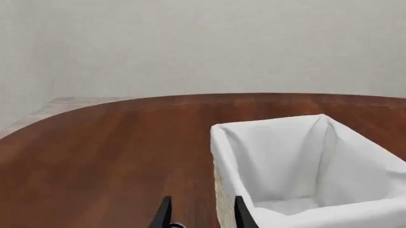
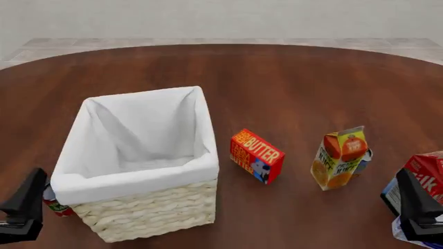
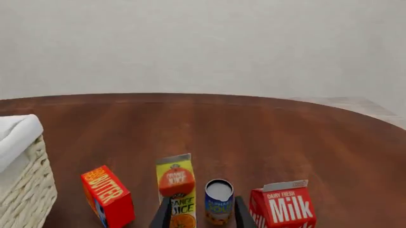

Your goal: Pick up the orange juice, and put it in the basket.

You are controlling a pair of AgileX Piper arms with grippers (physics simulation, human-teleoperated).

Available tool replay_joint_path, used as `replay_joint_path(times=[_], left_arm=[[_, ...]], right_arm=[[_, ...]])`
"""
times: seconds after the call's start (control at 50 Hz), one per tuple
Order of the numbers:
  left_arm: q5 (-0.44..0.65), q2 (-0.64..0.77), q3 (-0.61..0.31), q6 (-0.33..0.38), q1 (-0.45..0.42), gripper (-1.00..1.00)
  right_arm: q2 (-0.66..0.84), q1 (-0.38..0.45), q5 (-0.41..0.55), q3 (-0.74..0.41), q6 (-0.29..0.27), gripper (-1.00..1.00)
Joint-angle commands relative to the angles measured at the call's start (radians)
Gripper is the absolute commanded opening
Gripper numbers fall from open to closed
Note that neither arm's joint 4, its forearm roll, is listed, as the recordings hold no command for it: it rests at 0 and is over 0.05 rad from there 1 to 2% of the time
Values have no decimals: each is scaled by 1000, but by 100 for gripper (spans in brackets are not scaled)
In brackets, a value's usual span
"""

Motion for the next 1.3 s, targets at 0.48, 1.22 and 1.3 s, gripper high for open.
replay_joint_path(times=[0.48, 1.22, 1.3], left_arm=[[-1, 6, -3, 0, 0, 100], [-1, 6, -3, 0, 0, 100], [-1, 6, -3, 0, 0, 100]], right_arm=[[121, 12, -55, -31, 41, 100], [632, 237, 146, -500, 30, 100], [680, 254, 182, -536, 36, 100]])
